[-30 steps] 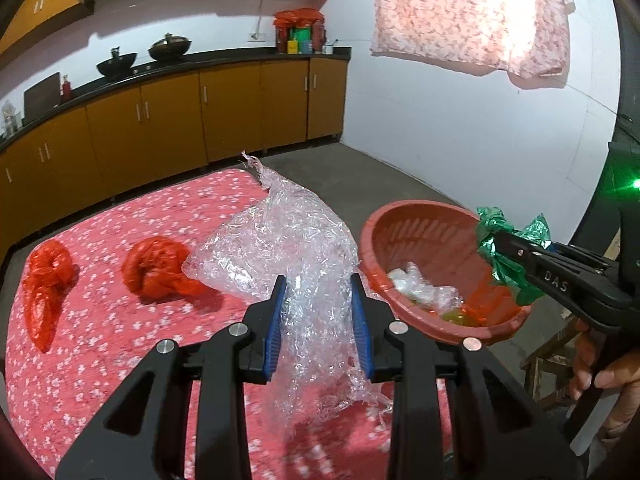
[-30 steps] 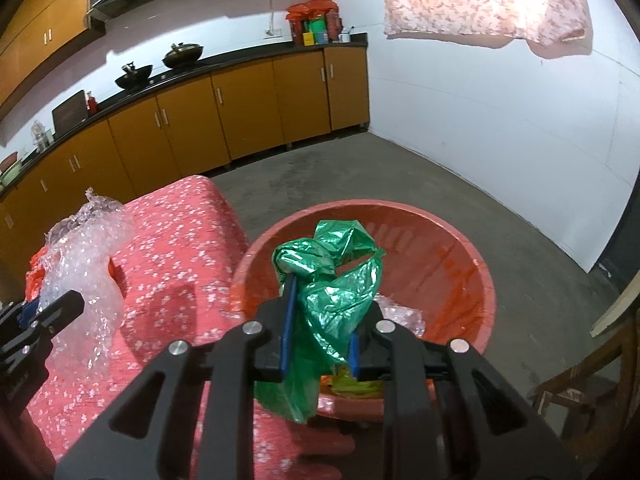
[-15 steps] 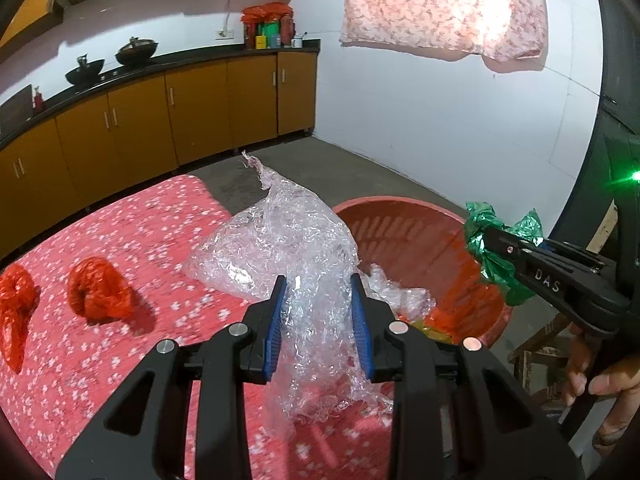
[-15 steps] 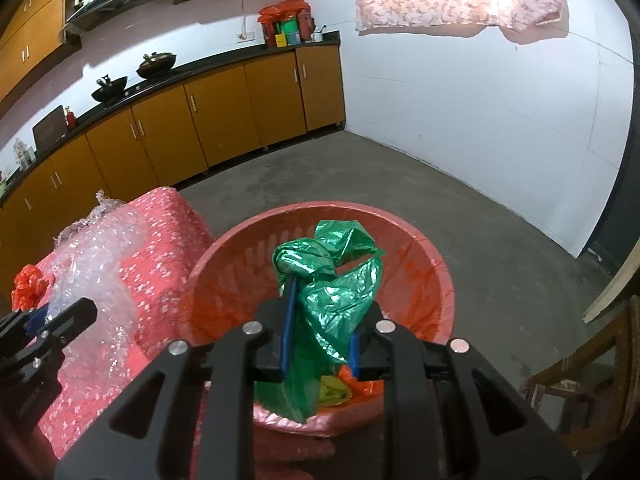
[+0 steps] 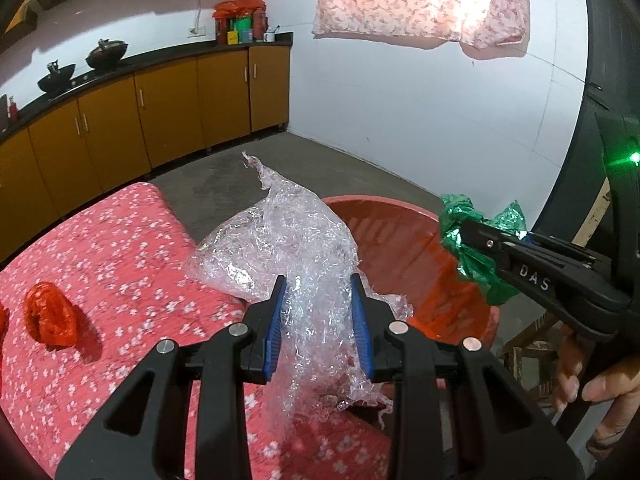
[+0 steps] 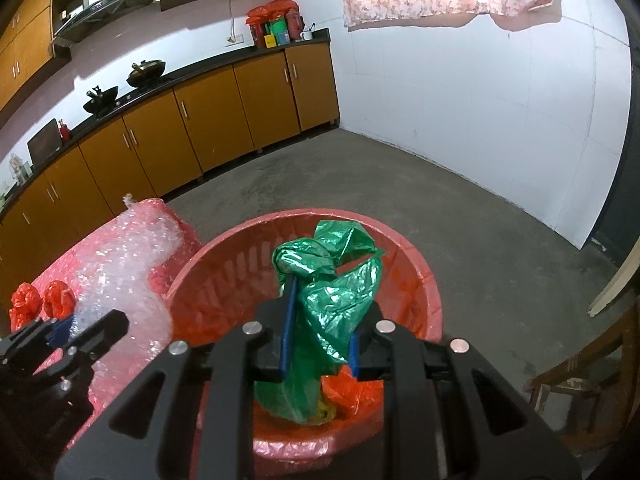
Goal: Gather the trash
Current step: 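Open both grippers over the basket to drop the bubble wrap and green bag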
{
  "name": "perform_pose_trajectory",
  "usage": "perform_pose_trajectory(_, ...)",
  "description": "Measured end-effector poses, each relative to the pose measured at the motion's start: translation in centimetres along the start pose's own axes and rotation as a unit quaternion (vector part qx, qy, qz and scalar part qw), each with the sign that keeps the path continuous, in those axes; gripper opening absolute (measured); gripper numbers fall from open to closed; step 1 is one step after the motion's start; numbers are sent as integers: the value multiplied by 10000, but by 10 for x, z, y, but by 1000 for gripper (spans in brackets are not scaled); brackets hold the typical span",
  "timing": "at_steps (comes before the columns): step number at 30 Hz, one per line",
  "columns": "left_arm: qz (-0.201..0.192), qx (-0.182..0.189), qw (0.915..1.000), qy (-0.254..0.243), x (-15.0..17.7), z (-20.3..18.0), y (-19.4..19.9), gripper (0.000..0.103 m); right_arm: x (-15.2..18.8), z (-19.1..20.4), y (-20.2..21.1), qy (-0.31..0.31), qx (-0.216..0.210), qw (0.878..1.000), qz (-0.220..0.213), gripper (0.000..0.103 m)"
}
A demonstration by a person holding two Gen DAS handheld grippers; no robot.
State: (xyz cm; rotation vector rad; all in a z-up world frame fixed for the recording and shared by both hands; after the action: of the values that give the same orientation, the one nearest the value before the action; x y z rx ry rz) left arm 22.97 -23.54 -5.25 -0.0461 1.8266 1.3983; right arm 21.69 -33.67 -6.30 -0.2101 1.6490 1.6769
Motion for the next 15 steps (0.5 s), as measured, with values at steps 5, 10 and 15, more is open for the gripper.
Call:
perform_pose_trajectory(5,33,92,9999,-117,-9,-11,-10,31,-7,-2,-4,13,-93,10000,-28,22)
perform_pose_trajectory(10,109,138,9997,-195,-15,-18,-21,31,-16,-7,-5,-138,-359,9992,-74,25)
perform_pose_trajectory(15,214,172,9996,-100,-13,-17,-30,39,-21,-12,-1,-197,-572,9981,-148,32)
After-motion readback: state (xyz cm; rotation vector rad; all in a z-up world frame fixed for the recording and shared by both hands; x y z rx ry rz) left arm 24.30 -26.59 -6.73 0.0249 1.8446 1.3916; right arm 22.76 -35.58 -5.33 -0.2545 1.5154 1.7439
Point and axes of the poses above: each gripper's, at about its wrist camera, not at the fingertips, and y roughly against the way its jaws point, z to its left, x to its underside, the point moved 4 cm from there along -y, roughly the way its jaws point, and after that the axes turned 14 degrees about z, right-handed, at the moved point
